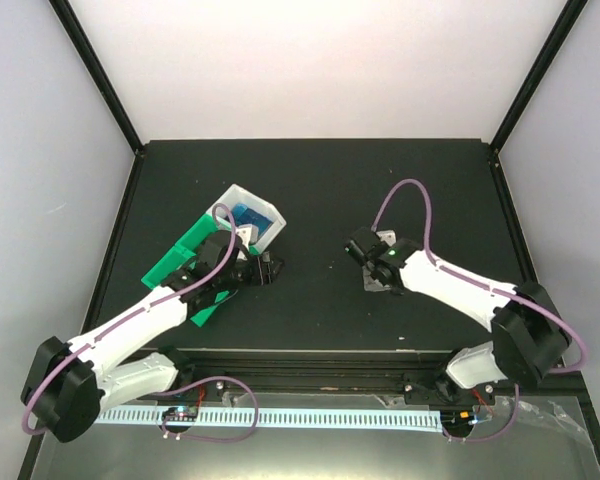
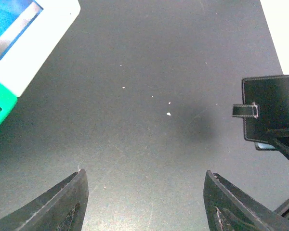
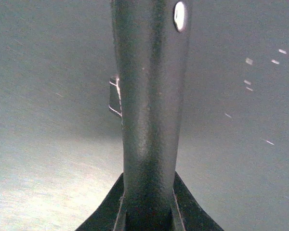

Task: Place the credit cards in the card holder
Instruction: Turn over the card holder at the center of the board.

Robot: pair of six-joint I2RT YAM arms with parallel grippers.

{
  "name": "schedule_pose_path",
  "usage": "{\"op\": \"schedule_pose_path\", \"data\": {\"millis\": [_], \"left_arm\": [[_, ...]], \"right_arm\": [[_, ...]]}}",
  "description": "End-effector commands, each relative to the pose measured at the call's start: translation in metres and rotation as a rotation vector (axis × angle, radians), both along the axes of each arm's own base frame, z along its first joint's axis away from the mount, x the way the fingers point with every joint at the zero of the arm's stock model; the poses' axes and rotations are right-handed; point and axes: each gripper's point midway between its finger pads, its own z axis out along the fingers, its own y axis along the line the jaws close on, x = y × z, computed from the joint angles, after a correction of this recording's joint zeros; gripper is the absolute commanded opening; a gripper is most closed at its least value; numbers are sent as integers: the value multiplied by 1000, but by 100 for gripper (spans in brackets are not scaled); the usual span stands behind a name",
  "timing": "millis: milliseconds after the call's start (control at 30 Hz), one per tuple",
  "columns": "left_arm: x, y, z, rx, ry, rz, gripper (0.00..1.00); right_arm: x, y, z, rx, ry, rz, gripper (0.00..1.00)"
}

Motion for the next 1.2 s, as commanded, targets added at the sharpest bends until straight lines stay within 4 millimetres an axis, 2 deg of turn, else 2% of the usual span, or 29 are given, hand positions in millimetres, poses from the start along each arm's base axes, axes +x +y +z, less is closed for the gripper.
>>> {"op": "schedule_pose_path", "data": {"millis": [0, 67, 133, 233, 267, 400, 467, 567, 700, 800, 867, 967, 1167], "left_arm": [[2, 11, 18, 27, -28, 20, 67], [2, 13, 23, 25, -41, 22, 68], [2, 18, 29, 24, -51, 36, 68], [3, 28, 38, 36, -80, 67, 68], [5, 33, 42, 46, -96, 84, 69], [5, 45, 55, 64, -128, 114, 72], [4, 47, 58, 64, -132, 112, 73], [2, 47, 59, 62, -124, 106, 75], [-1, 45, 55, 49, -105, 84, 76], [-5, 40, 50, 35, -92, 45, 79], [-8, 33, 47, 22, -83, 7, 83], [-15, 18, 37, -21, -66, -82, 95], [-29, -19, 18, -141, -52, -210, 99]], "right_arm": [[-22, -45, 8, -381, 36, -40, 6], [-22, -42, 6, -472, 48, -26, 5], [-21, -30, 4, -539, 48, 7, 5], [-18, 3, -6, -559, 66, 86, 7], [-18, 18, -12, -549, 76, 121, 10], [-25, 94, -27, -326, 109, 289, 37], [-32, 123, -29, -197, 123, 346, 44], [-34, 146, -23, -67, 115, 377, 52], [-35, 165, 0, 96, 63, 405, 57], [-31, 166, 19, 195, 3, 391, 58], [-24, 155, 23, 210, -30, 352, 58], [-15, 128, 15, 163, -40, 295, 58], [-5, 84, -5, -14, -42, 239, 59]]}}
